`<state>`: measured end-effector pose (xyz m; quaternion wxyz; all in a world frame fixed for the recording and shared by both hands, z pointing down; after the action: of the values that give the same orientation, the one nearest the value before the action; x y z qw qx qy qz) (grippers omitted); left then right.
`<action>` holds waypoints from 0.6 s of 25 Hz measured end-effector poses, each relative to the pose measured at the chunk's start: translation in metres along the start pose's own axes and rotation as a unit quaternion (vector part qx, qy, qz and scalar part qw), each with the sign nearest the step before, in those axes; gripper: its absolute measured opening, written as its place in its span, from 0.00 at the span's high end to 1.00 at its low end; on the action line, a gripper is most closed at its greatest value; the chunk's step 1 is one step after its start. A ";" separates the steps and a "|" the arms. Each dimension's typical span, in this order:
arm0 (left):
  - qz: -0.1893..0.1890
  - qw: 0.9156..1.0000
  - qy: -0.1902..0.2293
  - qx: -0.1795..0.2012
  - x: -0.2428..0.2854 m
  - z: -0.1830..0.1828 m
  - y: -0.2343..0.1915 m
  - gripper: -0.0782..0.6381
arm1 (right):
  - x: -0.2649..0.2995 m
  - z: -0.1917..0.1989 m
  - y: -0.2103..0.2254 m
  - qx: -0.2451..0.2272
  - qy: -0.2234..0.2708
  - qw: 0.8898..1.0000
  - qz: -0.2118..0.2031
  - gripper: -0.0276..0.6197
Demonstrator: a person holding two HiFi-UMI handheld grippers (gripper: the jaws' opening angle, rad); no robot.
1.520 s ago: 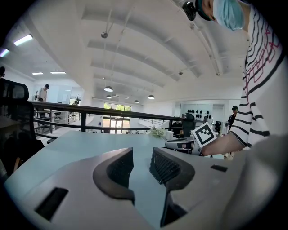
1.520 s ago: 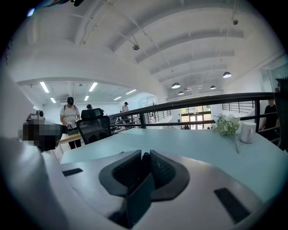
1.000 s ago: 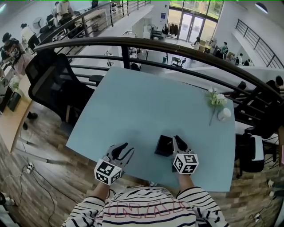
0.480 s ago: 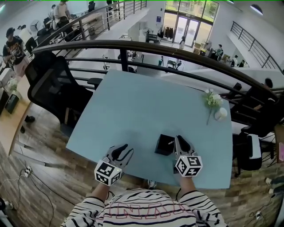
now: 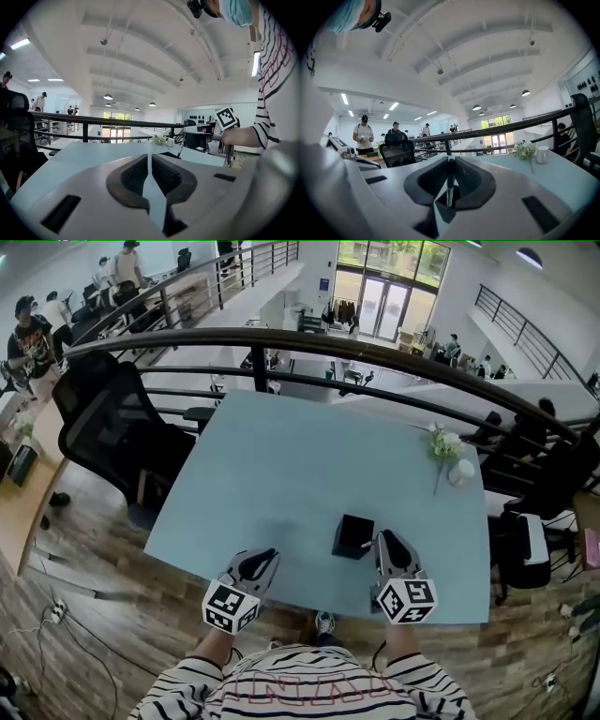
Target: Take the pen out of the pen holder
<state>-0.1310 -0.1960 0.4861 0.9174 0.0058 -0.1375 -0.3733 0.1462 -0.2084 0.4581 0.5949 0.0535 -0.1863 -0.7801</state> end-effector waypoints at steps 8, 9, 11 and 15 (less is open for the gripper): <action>0.014 1.000 0.001 0.010 -0.026 0.009 -0.001 0.84 | -0.037 0.014 -0.027 0.009 0.020 1.000 0.017 0.86; 0.015 1.000 0.002 0.011 -0.029 0.010 -0.001 0.84 | -0.041 0.016 -0.030 0.010 0.021 1.000 0.019 0.86; 0.020 1.000 0.005 0.012 -0.035 0.011 -0.001 0.84 | -0.050 0.021 -0.036 0.011 0.022 0.999 0.025 0.86; 0.028 0.999 0.013 0.016 -0.046 0.012 0.001 0.84 | -0.068 0.031 -0.047 0.014 0.025 0.999 0.035 0.86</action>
<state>-0.1649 -0.1623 0.4864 0.9290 0.0218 -0.1322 -0.3450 0.1132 -0.1264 0.4608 0.6256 0.0742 -0.1841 -0.7545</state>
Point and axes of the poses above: the fingertips, and each gripper's own axes: x forward along the fingers, y to its right, z out of its underside, the point moved 5 cm from there along -x, backward along the fingers, and after that the axes turned 11 degrees about x, right-handed, at the moved point
